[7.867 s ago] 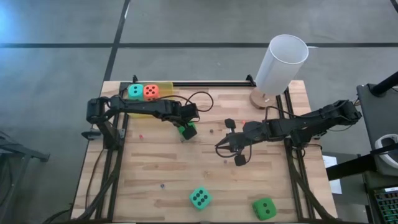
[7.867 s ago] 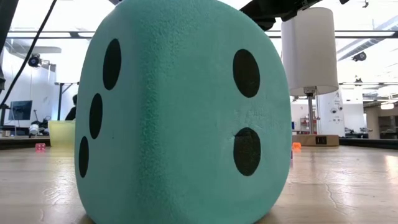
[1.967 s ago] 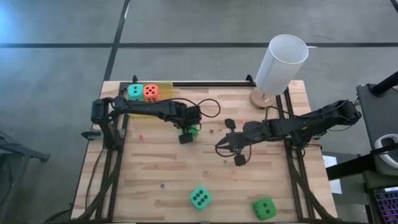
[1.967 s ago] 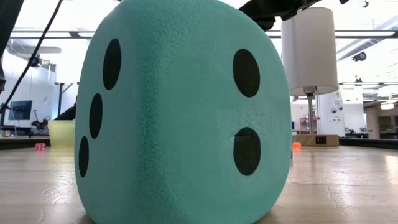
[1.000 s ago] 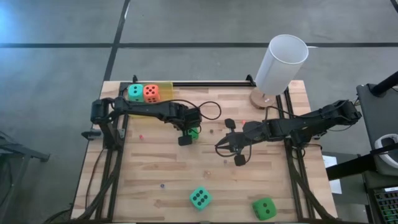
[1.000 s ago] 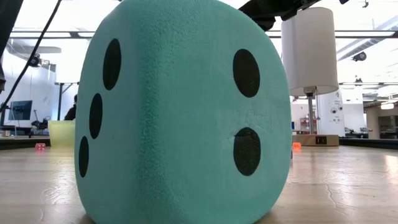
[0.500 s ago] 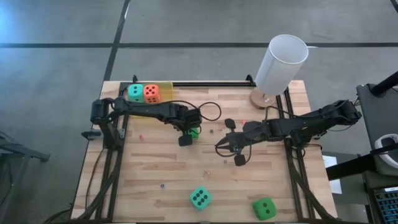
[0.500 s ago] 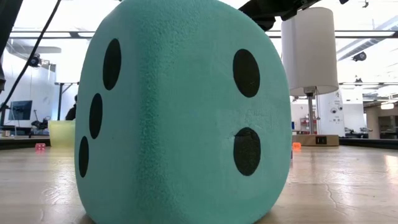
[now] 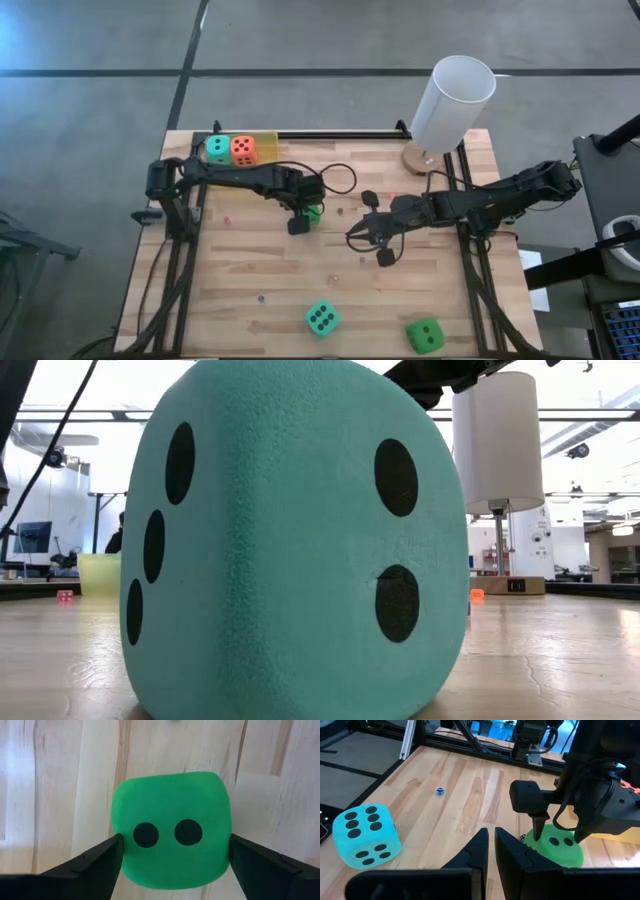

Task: Pick & Place Dice
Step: Put the top green large die into the yellow bin

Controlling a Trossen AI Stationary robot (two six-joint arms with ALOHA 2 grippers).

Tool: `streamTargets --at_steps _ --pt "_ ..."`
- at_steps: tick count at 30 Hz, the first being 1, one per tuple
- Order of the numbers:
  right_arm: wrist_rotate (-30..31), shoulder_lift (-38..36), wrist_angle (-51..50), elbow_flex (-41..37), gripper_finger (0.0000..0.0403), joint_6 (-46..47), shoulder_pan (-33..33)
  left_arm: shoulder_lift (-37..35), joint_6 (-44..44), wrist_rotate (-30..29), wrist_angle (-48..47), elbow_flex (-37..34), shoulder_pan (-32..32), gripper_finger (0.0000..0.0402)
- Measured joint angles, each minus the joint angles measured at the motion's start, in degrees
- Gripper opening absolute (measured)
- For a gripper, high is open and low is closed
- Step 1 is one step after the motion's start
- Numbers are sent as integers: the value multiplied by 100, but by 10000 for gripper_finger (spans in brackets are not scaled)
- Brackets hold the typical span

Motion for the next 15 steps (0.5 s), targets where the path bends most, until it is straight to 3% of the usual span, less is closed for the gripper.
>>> streamTargets --at_steps 15 --pt "0 0 0 0 28 0 0 -26 -76 1 215 -44 -4 292"
